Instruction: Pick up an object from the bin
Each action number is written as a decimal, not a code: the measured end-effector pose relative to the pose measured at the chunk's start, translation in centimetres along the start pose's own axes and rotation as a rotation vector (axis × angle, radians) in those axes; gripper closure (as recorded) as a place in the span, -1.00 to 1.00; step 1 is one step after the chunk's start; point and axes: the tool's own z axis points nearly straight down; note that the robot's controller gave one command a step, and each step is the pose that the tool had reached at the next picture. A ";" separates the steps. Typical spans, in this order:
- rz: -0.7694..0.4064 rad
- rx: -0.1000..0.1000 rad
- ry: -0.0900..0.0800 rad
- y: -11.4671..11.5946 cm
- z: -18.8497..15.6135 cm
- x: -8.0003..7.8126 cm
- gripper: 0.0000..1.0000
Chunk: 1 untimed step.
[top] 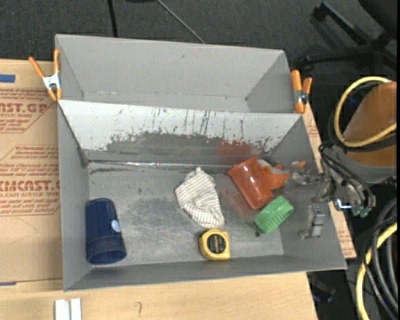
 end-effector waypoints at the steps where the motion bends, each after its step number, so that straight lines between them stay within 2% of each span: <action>1: -0.002 0.002 -0.008 0.1 -0.4 -0.2 -1.00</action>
Offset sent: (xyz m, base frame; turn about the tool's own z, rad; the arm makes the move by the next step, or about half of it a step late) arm 0.0631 0.0084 -0.0884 -0.0147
